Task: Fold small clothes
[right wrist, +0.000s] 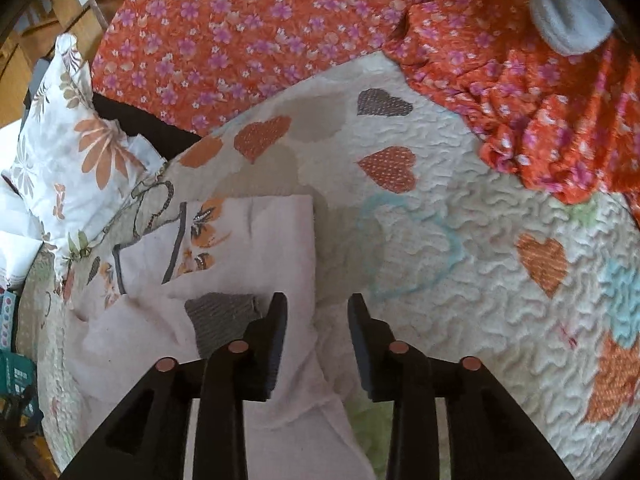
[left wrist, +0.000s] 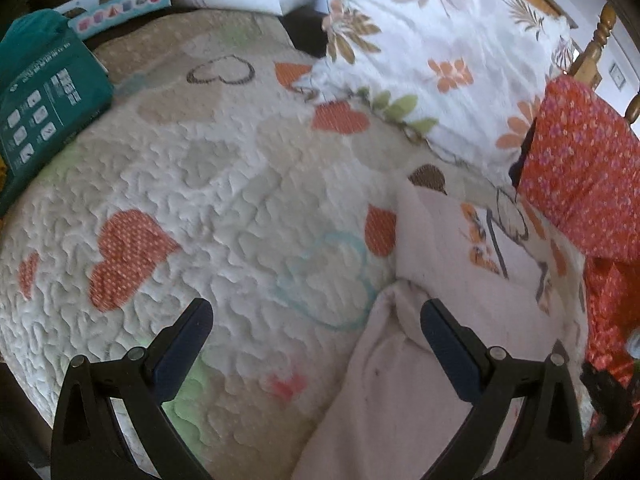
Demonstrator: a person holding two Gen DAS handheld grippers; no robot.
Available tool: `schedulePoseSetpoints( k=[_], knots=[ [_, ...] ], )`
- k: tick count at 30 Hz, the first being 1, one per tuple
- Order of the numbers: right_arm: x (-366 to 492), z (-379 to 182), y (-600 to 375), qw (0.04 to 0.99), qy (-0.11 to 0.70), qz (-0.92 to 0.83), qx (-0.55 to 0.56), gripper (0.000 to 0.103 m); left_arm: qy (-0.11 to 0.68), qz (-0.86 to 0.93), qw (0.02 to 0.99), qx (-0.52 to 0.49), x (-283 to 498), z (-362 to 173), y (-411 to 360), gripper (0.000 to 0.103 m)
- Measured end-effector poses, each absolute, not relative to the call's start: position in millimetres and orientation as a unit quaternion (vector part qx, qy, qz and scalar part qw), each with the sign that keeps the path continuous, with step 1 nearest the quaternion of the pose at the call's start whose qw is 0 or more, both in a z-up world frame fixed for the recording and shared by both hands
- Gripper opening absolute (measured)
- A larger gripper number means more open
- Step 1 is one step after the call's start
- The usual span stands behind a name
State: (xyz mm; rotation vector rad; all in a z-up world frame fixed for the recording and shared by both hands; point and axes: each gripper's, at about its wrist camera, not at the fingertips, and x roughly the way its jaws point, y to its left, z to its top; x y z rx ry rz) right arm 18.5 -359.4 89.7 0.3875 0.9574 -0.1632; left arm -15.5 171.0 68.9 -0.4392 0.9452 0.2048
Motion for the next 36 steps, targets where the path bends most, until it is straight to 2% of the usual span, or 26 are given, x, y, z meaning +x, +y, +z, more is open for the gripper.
schedulePoseSetpoints(
  k=[2, 4, 5, 6, 7, 12, 14, 16, 17, 18, 20, 25, 27, 34, 36],
  knots=[
    [37.8, 79.1, -352.1, 0.861, 0.469, -0.061, 0.186, 0.058, 0.453, 0.097, 0.863, -0.204, -14.5, 67.9, 168.7, 0.103],
    [56.3, 64.7, -345.7, 0.851, 0.491, -0.064, 0.176, 0.059, 0.454, 0.097, 0.863, -0.198, -12.5, 67.4, 167.0, 0.103],
    [62.5, 58.3, -343.1, 0.846, 0.499, -0.062, 0.175, 0.054, 0.455, 0.097, 0.863, -0.197, -11.6, 67.4, 167.6, 0.103],
    [67.7, 52.8, -340.0, 0.841, 0.509, -0.050, 0.176, 0.019, 0.455, 0.098, 0.863, -0.196, -10.8, 67.3, 168.8, 0.103],
    [73.3, 48.8, -335.0, 0.838, 0.519, -0.037, 0.165, 0.007, 0.456, 0.100, 0.863, -0.196, -10.0, 67.3, 170.6, 0.103],
    [83.7, 47.1, -345.8, 0.839, 0.516, -0.154, 0.079, 0.008, 0.459, 0.113, 0.861, -0.187, -5.0, 65.0, 181.9, 0.103],
    [75.2, 62.9, -346.9, 0.855, 0.488, -0.148, 0.091, 0.009, 0.461, 0.113, 0.858, -0.195, -4.6, 63.0, 186.6, 0.103],
    [63.0, 81.7, -340.8, 0.875, 0.458, -0.106, 0.116, 0.014, 0.463, 0.115, 0.857, -0.196, -4.4, 61.8, 187.5, 0.103],
    [57.6, 90.8, -334.5, 0.884, 0.445, -0.081, 0.122, 0.028, 0.464, 0.114, 0.856, -0.197, -4.2, 61.2, 186.9, 0.103],
    [56.5, 95.1, -328.8, 0.887, 0.440, -0.060, 0.123, 0.046, 0.465, 0.111, 0.855, -0.199, -4.1, 60.4, 186.2, 0.103],
    [59.0, 96.2, -314.6, 0.885, 0.448, -0.008, 0.122, 0.053, 0.467, 0.105, 0.855, -0.199, -4.1, 59.6, 183.0, 0.103],
    [76.3, 60.8, -285.0, 0.859, 0.505, 0.007, 0.078, 0.053, 0.468, 0.104, 0.858, -0.185, -4.3, 59.6, 177.3, 0.103],
    [75.3, 47.2, -280.0, 0.850, 0.522, 0.006, 0.071, 0.014, 0.467, 0.108, 0.857, -0.189, -4.5, 59.7, 178.8, 0.103],
    [62.7, 58.6, -298.9, 0.864, 0.498, -0.058, 0.044, 0.011, 0.466, 0.120, 0.851, -0.208, -4.9, 60.7, 194.7, 0.103],
    [65.3, 57.4, -305.3, 0.860, 0.501, -0.088, 0.033, 0.018, 0.466, 0.124, 0.850, -0.210, -6.4, 61.0, 198.3, 0.103]
  ],
)
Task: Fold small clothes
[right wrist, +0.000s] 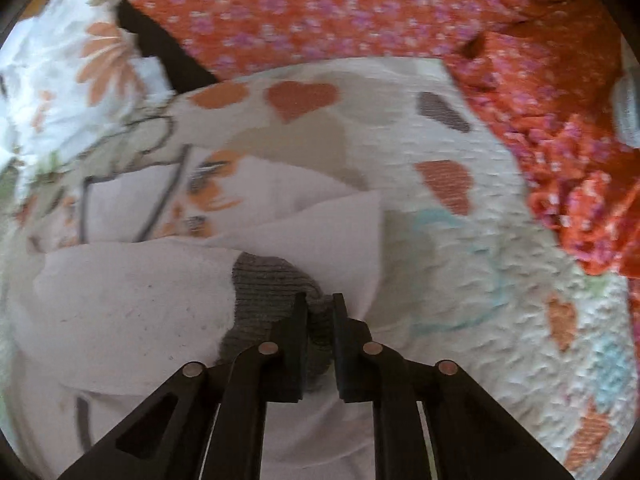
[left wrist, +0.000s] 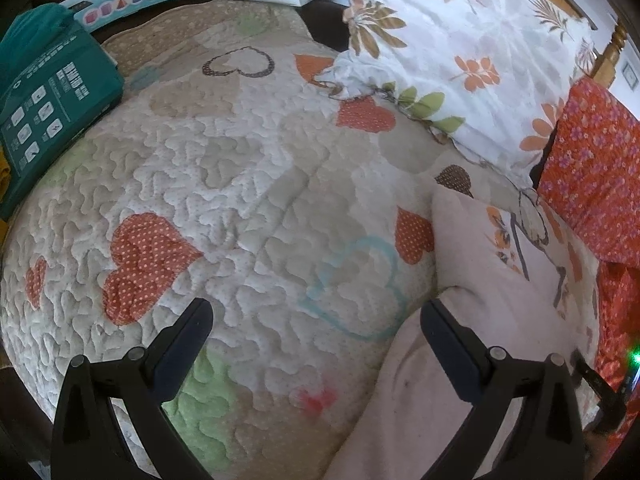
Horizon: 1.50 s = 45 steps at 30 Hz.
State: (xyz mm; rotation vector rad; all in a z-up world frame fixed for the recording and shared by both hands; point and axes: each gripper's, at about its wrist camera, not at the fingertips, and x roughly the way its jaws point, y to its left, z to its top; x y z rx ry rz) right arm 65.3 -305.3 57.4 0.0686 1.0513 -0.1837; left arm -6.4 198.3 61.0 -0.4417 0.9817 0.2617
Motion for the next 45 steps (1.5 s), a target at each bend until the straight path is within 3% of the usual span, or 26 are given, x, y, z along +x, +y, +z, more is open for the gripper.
schedulePoseSetpoints(
  k=[2, 6, 12, 22, 23, 24, 25, 29, 36, 38, 42, 45],
  knots=[
    [62.9, 64.8, -303.2, 0.864, 0.493, -0.101, 0.032, 0.021, 0.464, 0.130, 0.850, -0.212, -9.1, 61.8, 203.8, 0.103],
    [48.7, 100.4, -268.4, 0.896, 0.435, -0.083, 0.018, 0.045, 0.463, 0.140, 0.845, -0.227, -12.5, 61.6, 215.2, 0.103],
    [74.4, 119.2, -154.4, 0.890, 0.441, 0.114, 0.030, 0.055, 0.451, 0.150, 0.843, -0.253, -18.6, 66.6, 230.3, 0.103],
    [158.1, 51.3, 42.4, 0.821, 0.528, 0.197, -0.089, 0.061, 0.443, 0.149, 0.840, -0.277, -24.9, 73.4, 252.3, 0.103],
    [163.8, 40.1, 54.2, 0.809, 0.544, 0.189, -0.118, 0.057, 0.441, 0.149, 0.839, -0.283, -26.2, 74.2, 256.3, 0.103],
    [166.1, 32.5, 62.4, 0.800, 0.553, 0.183, -0.140, 0.020, 0.440, 0.151, 0.837, -0.288, -27.7, 74.6, 260.1, 0.103],
    [168.7, 28.8, 69.5, 0.795, 0.557, 0.186, -0.153, 0.006, 0.439, 0.153, 0.836, -0.292, -28.4, 74.7, 262.6, 0.103],
    [186.0, 27.8, 90.8, 0.802, 0.538, 0.172, -0.194, 0.006, 0.443, 0.154, 0.833, -0.293, -28.7, 72.0, 268.4, 0.103],
    [223.3, 21.4, 100.3, 0.827, 0.522, 0.139, -0.154, 0.007, 0.452, 0.158, 0.832, -0.280, -23.7, 67.3, 268.9, 0.103],
    [221.5, 29.1, 94.6, 0.827, 0.527, 0.145, -0.133, 0.012, 0.451, 0.154, 0.834, -0.279, -24.1, 69.4, 266.4, 0.103],
    [192.2, 70.5, 54.6, 0.839, 0.509, 0.173, -0.079, 0.050, 0.445, 0.145, 0.845, -0.260, -28.4, 74.8, 257.4, 0.103],
    [155.4, 97.4, 4.6, 0.837, 0.515, 0.178, -0.046, 0.053, 0.447, 0.138, 0.847, -0.252, -32.4, 73.9, 253.1, 0.103]
  ],
)
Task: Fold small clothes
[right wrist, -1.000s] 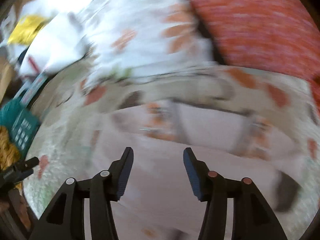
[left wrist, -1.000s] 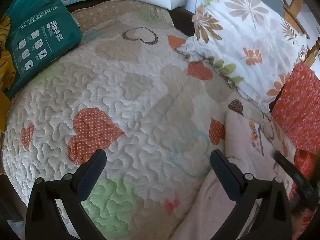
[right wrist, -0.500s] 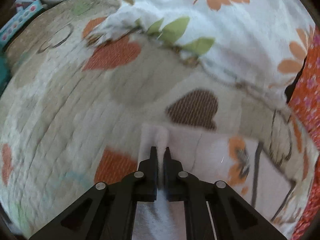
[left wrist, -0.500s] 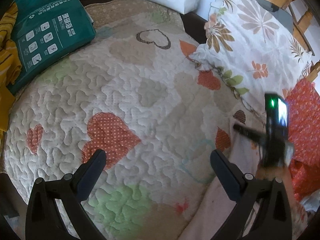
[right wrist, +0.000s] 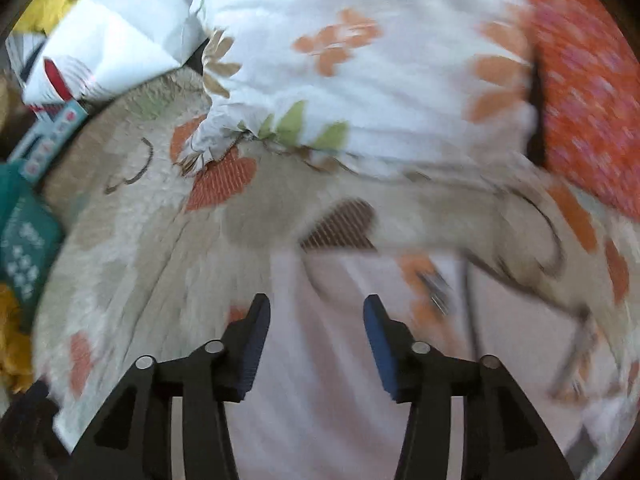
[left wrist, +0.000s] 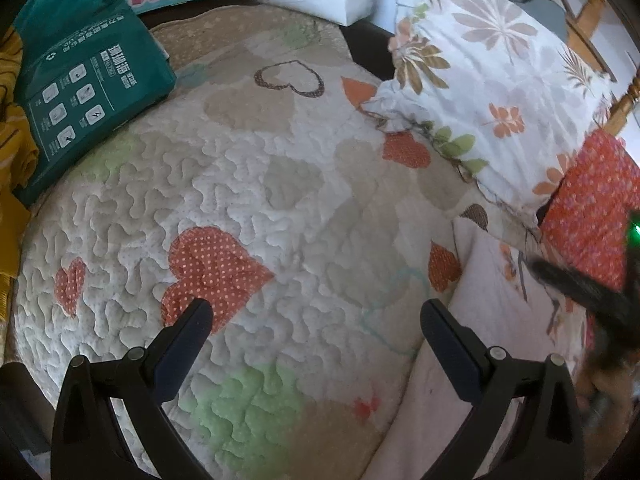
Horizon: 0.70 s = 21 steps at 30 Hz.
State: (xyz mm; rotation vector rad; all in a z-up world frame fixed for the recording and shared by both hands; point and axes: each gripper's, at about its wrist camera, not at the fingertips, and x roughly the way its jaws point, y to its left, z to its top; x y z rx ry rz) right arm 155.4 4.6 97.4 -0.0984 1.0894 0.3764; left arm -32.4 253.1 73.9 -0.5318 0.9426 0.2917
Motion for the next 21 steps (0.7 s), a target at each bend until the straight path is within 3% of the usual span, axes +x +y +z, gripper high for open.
schedulePoseSetpoints(
  k=[7, 8, 11, 16, 21],
  knots=[
    [46.6, 136.9, -179.7, 0.850, 0.522, 0.064, 0.006, 0.056, 0.465, 0.101, 0.844, -0.246, -54.9, 59.8, 234.1, 0.103],
    [31.7, 140.7, -214.4, 0.853, 0.521, 0.034, 0.015, 0.059, 0.466, 0.093, 0.845, -0.243, -59.0, 58.7, 229.2, 0.099],
    [-17.4, 143.1, -309.8, 0.850, 0.518, -0.032, 0.089, 0.060, 0.478, 0.043, 0.844, -0.241, -70.4, 55.6, 211.6, 0.076],
    [-95.7, 103.3, -396.8, 0.826, 0.515, -0.058, 0.223, 0.060, 0.488, 0.025, 0.838, -0.243, -87.6, 44.7, 192.6, 0.074],
    [-144.3, 51.7, -408.9, 0.807, 0.510, -0.018, 0.297, 0.060, 0.492, 0.018, 0.838, -0.234, -105.9, 27.4, 176.4, 0.074]
  ],
)
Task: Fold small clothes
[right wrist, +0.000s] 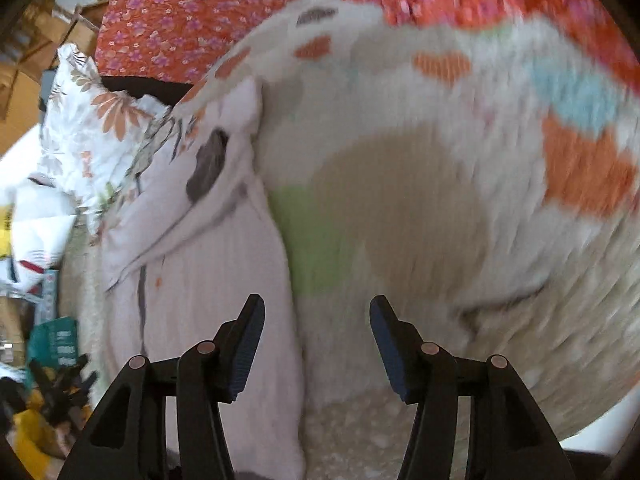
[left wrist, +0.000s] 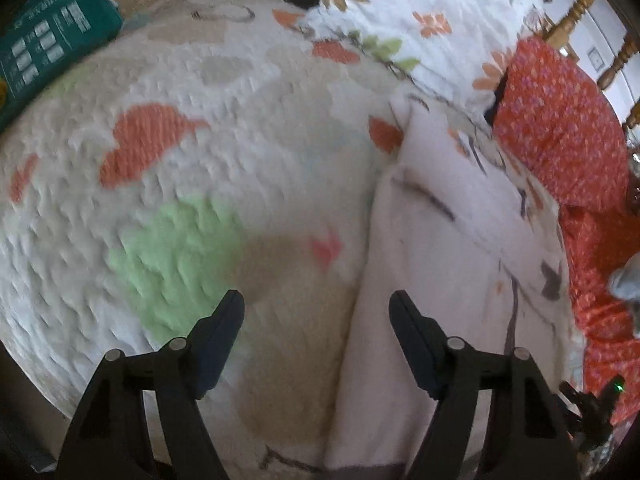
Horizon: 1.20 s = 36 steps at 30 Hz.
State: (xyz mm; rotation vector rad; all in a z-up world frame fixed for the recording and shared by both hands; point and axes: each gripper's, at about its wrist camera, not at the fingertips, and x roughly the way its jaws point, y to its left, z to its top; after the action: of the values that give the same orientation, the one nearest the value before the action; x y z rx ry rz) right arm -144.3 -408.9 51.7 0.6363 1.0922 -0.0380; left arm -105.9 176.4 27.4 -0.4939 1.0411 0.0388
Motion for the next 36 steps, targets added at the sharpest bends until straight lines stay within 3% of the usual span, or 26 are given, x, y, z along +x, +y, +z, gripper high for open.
schedulePoseSetpoints(
  k=[10, 13, 19, 21, 36],
  knots=[
    [-170.6, 29.9, -358.9, 0.825, 0.463, 0.087, 0.312, 0.061, 0.483, -0.068, 0.842, -0.230, -157.0, 11.3, 126.6, 0.074],
    [-178.8, 20.1, -357.8, 0.793, 0.462, 0.147, 0.370, 0.060, 0.483, -0.105, 0.821, -0.284, -173.1, 4.6, 128.0, 0.073],
    [-196.6, 3.2, -339.6, 0.757, 0.465, 0.200, 0.413, 0.060, 0.490, -0.129, 0.786, -0.353, -193.7, -10.4, 131.5, 0.060],
    [-202.9, 0.0, -336.6, 0.752, 0.468, 0.204, 0.418, 0.060, 0.492, -0.125, 0.787, -0.350, -194.5, -11.1, 129.6, 0.056],
    [-245.0, -13.1, -322.8, 0.742, 0.485, 0.198, 0.418, 0.057, 0.518, -0.123, 0.788, -0.309, -219.1, -20.5, 115.4, 0.056]
  ],
)
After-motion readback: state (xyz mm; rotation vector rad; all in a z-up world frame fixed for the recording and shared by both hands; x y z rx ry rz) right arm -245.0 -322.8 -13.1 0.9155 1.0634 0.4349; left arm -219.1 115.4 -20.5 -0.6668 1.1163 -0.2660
